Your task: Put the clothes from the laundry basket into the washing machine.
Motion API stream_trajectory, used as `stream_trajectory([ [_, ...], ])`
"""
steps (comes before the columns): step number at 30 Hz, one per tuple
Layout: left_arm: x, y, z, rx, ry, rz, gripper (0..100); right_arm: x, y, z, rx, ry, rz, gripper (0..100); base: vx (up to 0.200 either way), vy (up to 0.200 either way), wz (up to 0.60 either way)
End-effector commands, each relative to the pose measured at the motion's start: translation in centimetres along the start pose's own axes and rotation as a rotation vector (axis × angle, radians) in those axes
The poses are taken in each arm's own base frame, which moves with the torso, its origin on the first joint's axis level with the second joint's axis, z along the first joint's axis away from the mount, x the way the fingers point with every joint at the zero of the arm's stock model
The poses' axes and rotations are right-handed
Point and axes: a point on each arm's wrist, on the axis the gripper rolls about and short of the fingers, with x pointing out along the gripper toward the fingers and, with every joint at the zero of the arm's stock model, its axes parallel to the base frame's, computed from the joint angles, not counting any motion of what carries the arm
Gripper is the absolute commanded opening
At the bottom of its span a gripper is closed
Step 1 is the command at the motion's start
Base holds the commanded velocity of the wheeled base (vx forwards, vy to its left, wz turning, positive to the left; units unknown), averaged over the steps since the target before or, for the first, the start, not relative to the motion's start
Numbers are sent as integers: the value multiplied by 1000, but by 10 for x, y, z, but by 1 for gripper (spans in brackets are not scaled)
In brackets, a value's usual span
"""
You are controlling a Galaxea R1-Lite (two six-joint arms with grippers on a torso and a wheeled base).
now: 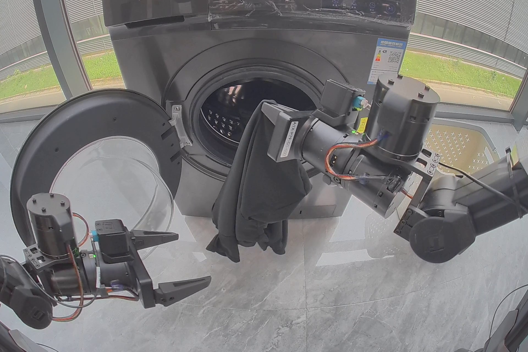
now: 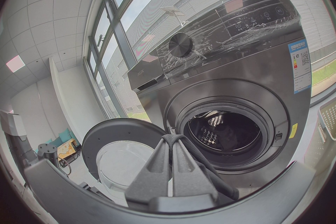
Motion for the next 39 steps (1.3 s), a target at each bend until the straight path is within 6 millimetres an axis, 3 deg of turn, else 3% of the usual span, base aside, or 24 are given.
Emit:
stream_trajectory([
  [1,25,7,-14,-36,73,-34,100,2,0,-2,-1,4,0,0,0,0,0],
  [18,73,8,-12,-134,45,-109,100,8,2,-10,0,7,4,0,0,0,0],
  [39,127,38,-21,-156,16,-28,100,7,6,-11,1,9,13,0,0,0,0],
])
